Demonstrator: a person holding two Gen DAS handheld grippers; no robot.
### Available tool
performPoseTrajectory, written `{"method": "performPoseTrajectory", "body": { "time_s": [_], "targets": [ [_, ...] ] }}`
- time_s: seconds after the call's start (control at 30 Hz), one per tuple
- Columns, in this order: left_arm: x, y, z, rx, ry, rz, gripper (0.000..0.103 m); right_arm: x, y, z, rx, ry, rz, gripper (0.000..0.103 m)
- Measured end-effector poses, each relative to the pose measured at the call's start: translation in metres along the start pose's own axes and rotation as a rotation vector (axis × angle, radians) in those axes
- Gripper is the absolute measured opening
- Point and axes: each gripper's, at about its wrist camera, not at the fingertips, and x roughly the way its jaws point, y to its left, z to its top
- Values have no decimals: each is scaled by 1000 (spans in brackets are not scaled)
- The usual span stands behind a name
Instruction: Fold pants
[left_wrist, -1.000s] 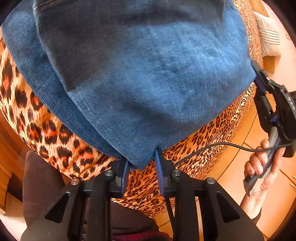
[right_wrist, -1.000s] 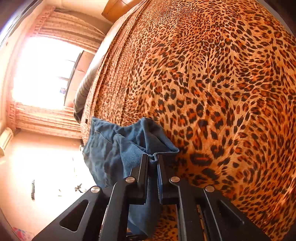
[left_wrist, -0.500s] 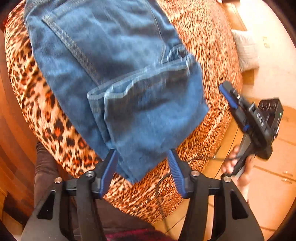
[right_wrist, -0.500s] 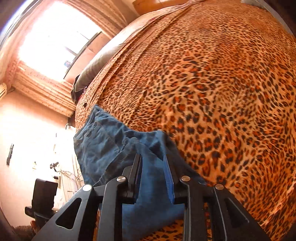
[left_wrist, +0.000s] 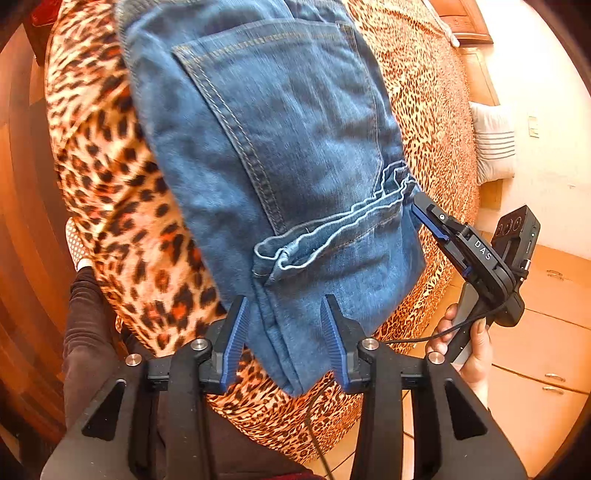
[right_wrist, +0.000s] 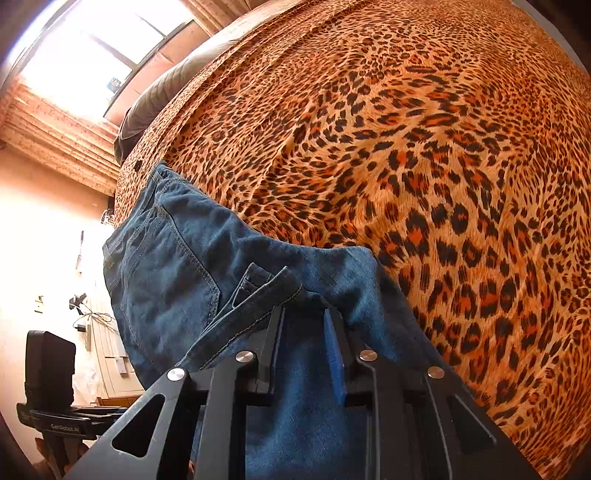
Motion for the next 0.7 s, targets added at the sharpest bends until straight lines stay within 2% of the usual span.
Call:
{"method": "performPoseTrajectory", "body": {
  "time_s": [0.03, 0.1, 0.13, 0.2, 0.27, 0.3, 0.47, 0.63, 0.7],
  "targets": [
    [-12, 8, 3, -7, -27, 1, 51, -5, 5, 6, -5, -9, -2, 35],
    [-30, 20, 10, -37, -96, -4, 55, -13, 13, 17, -4, -26, 11, 48],
    [-39, 28, 19, -70, -126, -18, 58, -15, 18, 22, -3, -32, 22, 49],
    [-58, 51, 41, -160, -177, -93, 63, -15, 30, 33, -4, -36, 35, 50],
    [-66, 70, 62, -238, -209, -166, 76, -13, 44, 44, -8, -31, 36, 51],
    [-70, 80, 72, -275, -223, -195, 77, -9, 51, 50, -7, -25, 34, 53],
    [-59, 101, 110, -387, -207, -329, 77, 20, 88, 78, -21, 27, 19, 54],
    [-40, 107, 141, -417, -174, -360, 77, 49, 119, 110, -12, 61, 32, 56],
    [-37, 112, 149, -424, -160, -404, 77, 62, 131, 121, -23, 76, 35, 58]
  ]
}}
